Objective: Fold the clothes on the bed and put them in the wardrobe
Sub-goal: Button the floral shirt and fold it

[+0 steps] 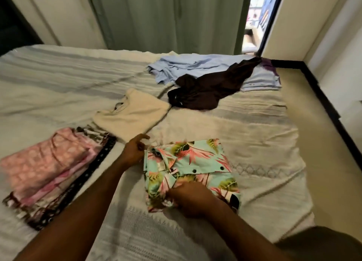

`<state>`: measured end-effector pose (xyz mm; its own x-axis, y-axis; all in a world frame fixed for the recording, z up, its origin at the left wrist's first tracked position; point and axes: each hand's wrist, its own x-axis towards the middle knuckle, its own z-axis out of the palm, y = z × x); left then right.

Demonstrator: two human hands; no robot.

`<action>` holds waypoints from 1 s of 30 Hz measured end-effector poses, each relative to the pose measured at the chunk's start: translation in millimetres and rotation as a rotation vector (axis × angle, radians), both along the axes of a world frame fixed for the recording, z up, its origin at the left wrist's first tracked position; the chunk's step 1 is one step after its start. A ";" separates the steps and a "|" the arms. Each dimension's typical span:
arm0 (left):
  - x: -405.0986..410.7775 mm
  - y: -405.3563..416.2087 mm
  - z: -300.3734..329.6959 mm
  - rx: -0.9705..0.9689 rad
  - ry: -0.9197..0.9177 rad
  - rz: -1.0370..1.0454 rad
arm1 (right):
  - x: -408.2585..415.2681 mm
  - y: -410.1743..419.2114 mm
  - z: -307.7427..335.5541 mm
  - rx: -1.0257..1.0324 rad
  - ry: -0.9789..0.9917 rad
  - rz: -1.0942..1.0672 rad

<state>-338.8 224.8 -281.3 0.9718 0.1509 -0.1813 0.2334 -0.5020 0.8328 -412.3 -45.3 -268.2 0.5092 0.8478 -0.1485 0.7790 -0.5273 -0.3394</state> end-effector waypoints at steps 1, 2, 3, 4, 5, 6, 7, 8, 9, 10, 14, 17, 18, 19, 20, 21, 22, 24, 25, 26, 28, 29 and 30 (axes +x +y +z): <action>-12.3 7.1 -4.1 0.024 0.012 0.129 | -1.9 0.4 4.3 -0.009 0.004 -0.010; -24.6 5.1 0.3 0.074 0.036 0.253 | 0.4 -4.3 9.3 -0.032 0.025 -0.022; -37.3 5.8 0.2 0.110 0.070 0.347 | 0.2 -10.1 19.3 -0.017 0.099 -0.055; -47.1 0.7 2.8 0.130 0.113 0.403 | 1.3 -17.8 29.9 0.046 0.199 -0.128; -57.3 -5.6 4.0 0.125 0.167 0.417 | 4.3 -25.5 36.6 0.156 0.291 -0.239; -65.3 -13.6 8.2 0.098 0.224 0.406 | 10.8 -33.0 39.2 0.291 0.320 -0.388; -70.5 -21.6 11.5 0.078 0.268 0.402 | 22.5 -41.4 35.6 0.412 0.262 -0.563; -75.1 -28.9 14.6 0.048 0.297 0.411 | 34.7 -49.8 28.5 0.465 0.143 -0.741; -75.7 -35.4 16.4 0.010 0.308 0.415 | 48.4 -59.3 21.6 0.443 0.033 -0.909; -76.3 -41.9 18.3 -0.023 0.325 0.401 | 60.2 -69.0 14.1 0.365 -0.002 -1.051; -77.4 -57.0 11.8 -0.147 0.388 0.321 | 80.1 -87.2 -12.3 0.056 0.320 -1.286; -82.4 -65.6 1.4 -0.204 0.349 0.274 | 81.5 -88.6 -14.5 0.270 0.532 -1.265; -82.2 -68.7 -2.6 -0.223 0.336 0.275 | 79.2 -89.3 -10.1 0.362 0.603 -1.236; -81.8 -71.6 -5.8 -0.232 0.322 0.284 | 77.5 -90.3 -4.8 0.431 0.659 -1.197; -82.6 -76.0 -6.4 -0.224 0.301 0.297 | 75.4 -92.7 -1.6 0.481 0.703 -1.156; -82.7 -81.6 -3.6 -0.197 0.284 0.307 | 73.5 -94.9 1.1 0.517 0.743 -1.110; -82.4 -86.7 -2.5 -0.167 0.267 0.314 | 70.9 -96.5 3.9 0.535 0.789 -1.070; -81.0 -93.2 0.4 -0.108 0.229 0.322 | 69.6 -97.9 8.6 0.541 0.891 -1.019; -80.0 -93.9 0.7 -0.120 0.199 0.314 | 68.6 -98.6 13.6 0.538 0.932 -1.000; -78.2 -91.8 -1.5 -0.165 0.167 0.308 | 68.2 -99.0 17.7 0.523 0.970 -0.968; -74.3 -82.8 -4.4 -0.270 0.121 0.278 | 69.7 -99.6 23.3 0.533 1.033 -0.870; -71.3 -75.7 -4.8 -0.307 0.112 0.259 | 71.8 -99.6 24.0 0.563 1.053 -0.824; -68.3 -69.5 -2.4 -0.350 0.092 0.223 | 74.3 -99.2 21.5 0.609 1.068 -0.793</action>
<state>-407.1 155.3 -283.7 0.8997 0.2690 -0.3437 0.3856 -0.1212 0.9147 -338.0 -144.5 -246.7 0.7426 0.4718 -0.4753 -0.4009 -0.2554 -0.8798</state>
